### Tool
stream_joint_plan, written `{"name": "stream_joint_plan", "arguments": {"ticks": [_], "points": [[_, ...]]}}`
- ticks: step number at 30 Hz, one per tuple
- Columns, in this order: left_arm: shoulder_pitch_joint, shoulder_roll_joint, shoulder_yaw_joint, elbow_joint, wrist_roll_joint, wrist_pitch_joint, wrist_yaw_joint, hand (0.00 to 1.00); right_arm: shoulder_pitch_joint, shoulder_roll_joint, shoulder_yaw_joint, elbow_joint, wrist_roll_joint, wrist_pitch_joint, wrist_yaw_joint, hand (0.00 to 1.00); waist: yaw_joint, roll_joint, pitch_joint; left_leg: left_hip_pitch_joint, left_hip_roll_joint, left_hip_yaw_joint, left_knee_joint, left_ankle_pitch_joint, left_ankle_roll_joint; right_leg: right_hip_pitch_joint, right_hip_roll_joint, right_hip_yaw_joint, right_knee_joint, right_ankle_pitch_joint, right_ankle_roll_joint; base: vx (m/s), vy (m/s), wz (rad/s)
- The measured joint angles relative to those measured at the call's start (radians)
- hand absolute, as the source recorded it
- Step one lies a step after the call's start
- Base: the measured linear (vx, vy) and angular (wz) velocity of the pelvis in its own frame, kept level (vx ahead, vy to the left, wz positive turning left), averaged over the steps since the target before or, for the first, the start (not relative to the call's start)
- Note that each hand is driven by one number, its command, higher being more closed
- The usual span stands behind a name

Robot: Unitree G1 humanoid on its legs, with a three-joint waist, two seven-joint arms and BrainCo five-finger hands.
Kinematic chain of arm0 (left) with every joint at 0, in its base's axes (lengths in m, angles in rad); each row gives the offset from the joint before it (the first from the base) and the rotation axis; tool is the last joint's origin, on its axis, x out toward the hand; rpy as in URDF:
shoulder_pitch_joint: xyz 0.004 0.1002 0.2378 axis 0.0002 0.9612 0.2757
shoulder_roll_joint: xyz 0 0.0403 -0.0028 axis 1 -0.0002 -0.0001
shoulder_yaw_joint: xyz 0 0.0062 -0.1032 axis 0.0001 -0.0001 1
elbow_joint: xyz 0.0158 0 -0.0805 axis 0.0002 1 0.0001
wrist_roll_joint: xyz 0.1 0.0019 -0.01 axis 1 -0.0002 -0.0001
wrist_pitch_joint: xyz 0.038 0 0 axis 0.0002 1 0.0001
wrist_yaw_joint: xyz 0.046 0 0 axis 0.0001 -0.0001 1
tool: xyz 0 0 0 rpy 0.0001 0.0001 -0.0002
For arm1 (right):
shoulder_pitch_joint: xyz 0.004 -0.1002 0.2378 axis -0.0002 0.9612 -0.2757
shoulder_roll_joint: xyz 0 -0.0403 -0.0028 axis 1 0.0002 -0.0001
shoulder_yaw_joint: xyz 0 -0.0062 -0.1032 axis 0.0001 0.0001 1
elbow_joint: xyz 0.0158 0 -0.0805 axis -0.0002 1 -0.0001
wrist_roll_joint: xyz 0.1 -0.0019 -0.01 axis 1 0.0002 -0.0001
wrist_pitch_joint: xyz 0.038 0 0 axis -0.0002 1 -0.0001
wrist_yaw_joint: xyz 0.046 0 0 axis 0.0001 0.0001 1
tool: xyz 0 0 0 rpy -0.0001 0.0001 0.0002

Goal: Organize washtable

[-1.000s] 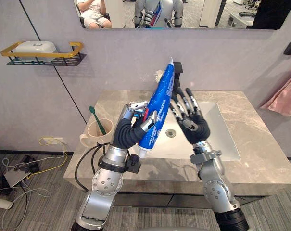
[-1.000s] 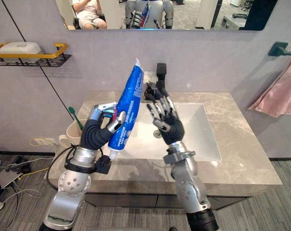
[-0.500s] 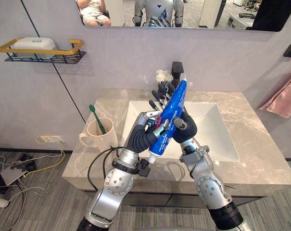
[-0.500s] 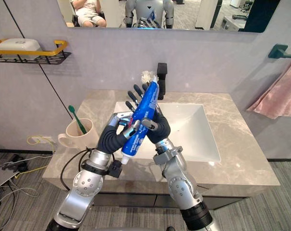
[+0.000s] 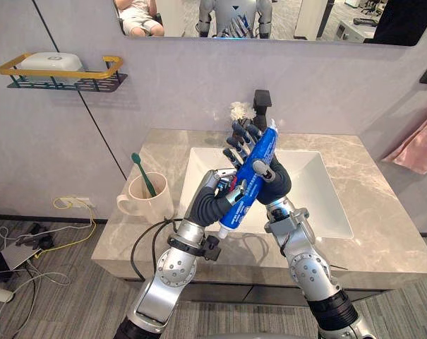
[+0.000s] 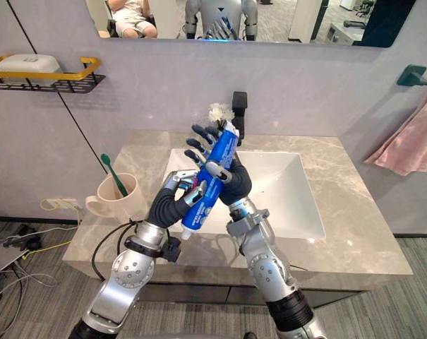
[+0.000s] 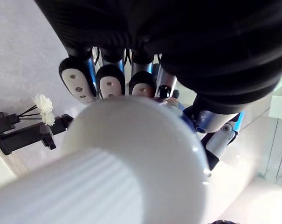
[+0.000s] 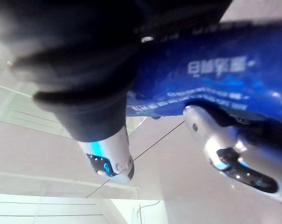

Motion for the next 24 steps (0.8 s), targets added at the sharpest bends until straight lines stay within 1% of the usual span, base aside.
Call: {"name": "stream_joint_plan", "arguments": {"ticks": [6, 16, 17, 20, 21, 23, 24], "points": [[0.018, 0.0, 0.001, 0.019, 0.0, -0.011, 0.0, 1.0, 0.0, 0.001, 0.001, 0.0, 0.0, 0.003, 0.002, 1.0, 0.001, 0.0, 0.0, 0.0, 0.0, 0.002, -0.002, 0.0, 0.0, -0.002, 0.0, 0.001, 0.0, 0.0, 0.0, -0.01, -0.002, 0.0], [0.018, -0.005, 0.008, 0.021, 0.0, -0.012, 0.001, 1.0, 0.0, 0.011, 0.0, 0.0, -0.001, 0.004, 0.002, 1.0, 0.0, 0.0, 0.0, -0.002, 0.0, 0.004, -0.006, 0.0, 0.0, -0.006, 0.001, 0.003, 0.0, 0.0, 0.0, 0.0, 0.0, 0.0], [0.018, -0.005, 0.01, 0.02, 0.0, -0.012, 0.001, 0.0, 0.0, 0.013, 0.0, 0.0, -0.002, 0.004, 0.002, 1.0, 0.0, 0.0, 0.0, -0.002, 0.0, 0.004, -0.006, 0.0, 0.0, -0.006, 0.001, 0.003, 0.0, 0.0, 0.0, 0.0, 0.0, 0.0], [0.019, -0.011, 0.037, 0.013, -0.003, -0.011, 0.011, 0.0, 0.002, 0.031, -0.013, 0.0, -0.004, 0.003, 0.002, 1.0, 0.0, 0.0, 0.0, -0.002, 0.0, 0.004, -0.006, 0.0, 0.0, -0.006, 0.001, 0.003, 0.0, 0.0, 0.0, 0.0, 0.0, 0.0], [0.019, -0.014, 0.049, 0.005, -0.005, -0.011, 0.02, 0.0, 0.003, 0.032, -0.018, 0.0, -0.004, 0.001, 0.002, 1.0, 0.0, 0.0, 0.0, -0.002, 0.0, 0.004, -0.006, 0.0, 0.0, -0.006, 0.001, 0.003, 0.0, 0.0, 0.0, 0.0, 0.0, 0.0], [0.019, -0.019, 0.109, -0.045, -0.014, -0.011, 0.054, 0.0, 0.007, 0.031, -0.037, 0.0, -0.006, -0.004, 0.002, 1.0, 0.0, 0.0, 0.0, -0.001, 0.0, 0.002, -0.006, 0.0, 0.0, -0.005, 0.0, 0.001, 0.0, 0.0, 0.0, 0.0, 0.0, 0.0], [0.019, -0.02, 0.119, -0.056, -0.018, -0.011, 0.062, 0.0, 0.008, 0.031, -0.044, 0.0, -0.01, -0.005, 0.001, 1.0, 0.0, 0.0, 0.0, -0.001, 0.0, 0.002, -0.006, 0.0, 0.0, -0.004, 0.0, 0.001, 0.0, 0.0, 0.0, 0.0, 0.0, 0.0]]}}
